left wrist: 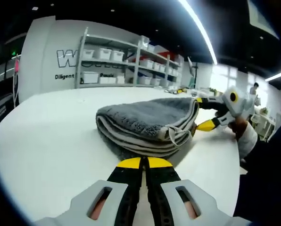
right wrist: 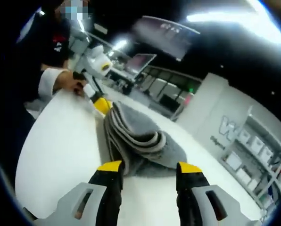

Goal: Open the folded towel by lifting each exposed corner and separating the folded layers until the towel lies flat within the target outline without major curled edges

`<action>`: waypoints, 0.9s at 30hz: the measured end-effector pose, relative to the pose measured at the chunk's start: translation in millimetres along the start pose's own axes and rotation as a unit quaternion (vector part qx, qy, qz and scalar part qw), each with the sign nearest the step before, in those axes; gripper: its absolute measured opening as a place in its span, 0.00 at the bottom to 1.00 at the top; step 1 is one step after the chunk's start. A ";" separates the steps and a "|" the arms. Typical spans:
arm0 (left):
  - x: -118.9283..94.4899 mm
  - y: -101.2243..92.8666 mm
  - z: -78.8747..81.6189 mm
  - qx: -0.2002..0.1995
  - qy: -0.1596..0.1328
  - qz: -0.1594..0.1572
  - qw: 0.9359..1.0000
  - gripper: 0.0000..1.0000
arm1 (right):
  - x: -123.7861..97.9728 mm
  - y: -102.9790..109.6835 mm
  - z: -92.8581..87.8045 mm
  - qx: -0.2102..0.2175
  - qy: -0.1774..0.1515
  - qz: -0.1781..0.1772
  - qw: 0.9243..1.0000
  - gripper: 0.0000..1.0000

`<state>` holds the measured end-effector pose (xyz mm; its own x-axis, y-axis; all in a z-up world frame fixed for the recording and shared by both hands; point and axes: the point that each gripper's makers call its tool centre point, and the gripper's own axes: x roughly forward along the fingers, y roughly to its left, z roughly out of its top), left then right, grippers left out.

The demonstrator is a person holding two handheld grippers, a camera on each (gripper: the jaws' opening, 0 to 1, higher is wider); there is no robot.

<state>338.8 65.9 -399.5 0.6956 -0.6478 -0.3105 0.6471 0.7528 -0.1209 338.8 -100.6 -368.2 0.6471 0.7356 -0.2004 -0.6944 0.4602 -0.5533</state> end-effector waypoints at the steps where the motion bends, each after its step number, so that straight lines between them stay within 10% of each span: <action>1: 0.1 0.2 -0.1 0.001 0.000 0.001 1.000 0.02 | -1.9 -3.0 1.3 0.012 -0.009 0.000 1.000 0.42; 15: 1.0 4.7 0.4 0.003 0.003 0.000 1.000 0.02 | -7.3 -26.4 1.2 0.015 -0.021 -0.037 0.999 0.43; 27: 3.2 3.8 1.0 0.005 0.004 0.003 1.000 0.02 | 14.9 -35.5 -2.0 -0.158 0.035 -0.047 0.986 0.51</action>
<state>343.8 66.6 -400.0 0.6978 -0.6418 -0.3180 0.6454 0.7560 -0.1093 373.7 -107.0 -353.2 0.7322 0.6555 -0.1851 -0.5047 0.3397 -0.7936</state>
